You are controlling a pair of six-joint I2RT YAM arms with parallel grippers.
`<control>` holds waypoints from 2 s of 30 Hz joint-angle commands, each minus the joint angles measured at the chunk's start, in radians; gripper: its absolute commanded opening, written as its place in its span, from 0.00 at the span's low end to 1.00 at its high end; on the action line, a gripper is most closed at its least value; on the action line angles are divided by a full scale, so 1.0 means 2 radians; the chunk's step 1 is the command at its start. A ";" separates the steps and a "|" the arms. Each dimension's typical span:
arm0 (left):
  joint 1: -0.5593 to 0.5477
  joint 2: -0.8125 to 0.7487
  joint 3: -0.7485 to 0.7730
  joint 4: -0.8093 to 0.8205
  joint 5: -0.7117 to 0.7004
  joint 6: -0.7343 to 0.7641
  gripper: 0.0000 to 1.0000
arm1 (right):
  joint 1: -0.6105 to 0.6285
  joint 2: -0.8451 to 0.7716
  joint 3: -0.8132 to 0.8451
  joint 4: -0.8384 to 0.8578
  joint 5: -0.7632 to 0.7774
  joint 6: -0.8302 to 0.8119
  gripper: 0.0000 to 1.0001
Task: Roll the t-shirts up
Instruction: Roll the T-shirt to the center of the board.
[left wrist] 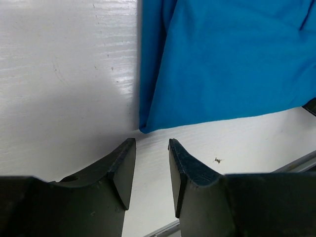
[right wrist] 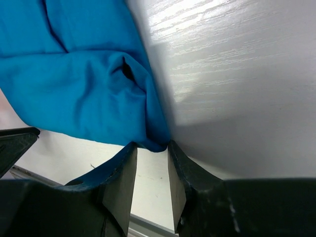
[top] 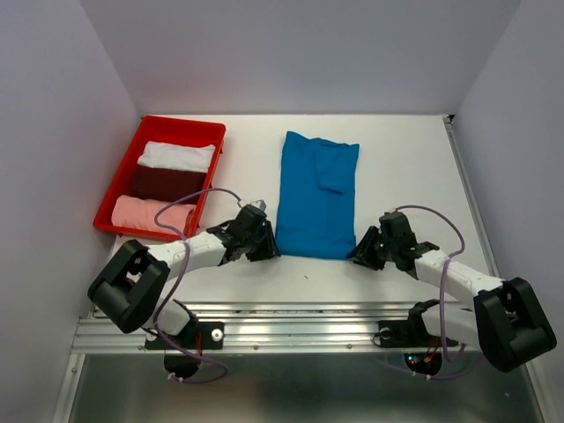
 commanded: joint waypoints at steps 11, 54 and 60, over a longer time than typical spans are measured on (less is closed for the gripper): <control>0.007 0.017 0.004 0.030 -0.019 0.006 0.37 | 0.000 0.005 -0.001 0.027 0.011 0.005 0.23; 0.048 -0.004 0.089 -0.015 0.009 0.032 0.00 | 0.000 -0.009 0.097 -0.033 0.056 -0.023 0.01; 0.065 0.007 0.111 -0.019 0.020 0.045 0.00 | 0.000 0.011 0.123 -0.036 0.069 -0.033 0.01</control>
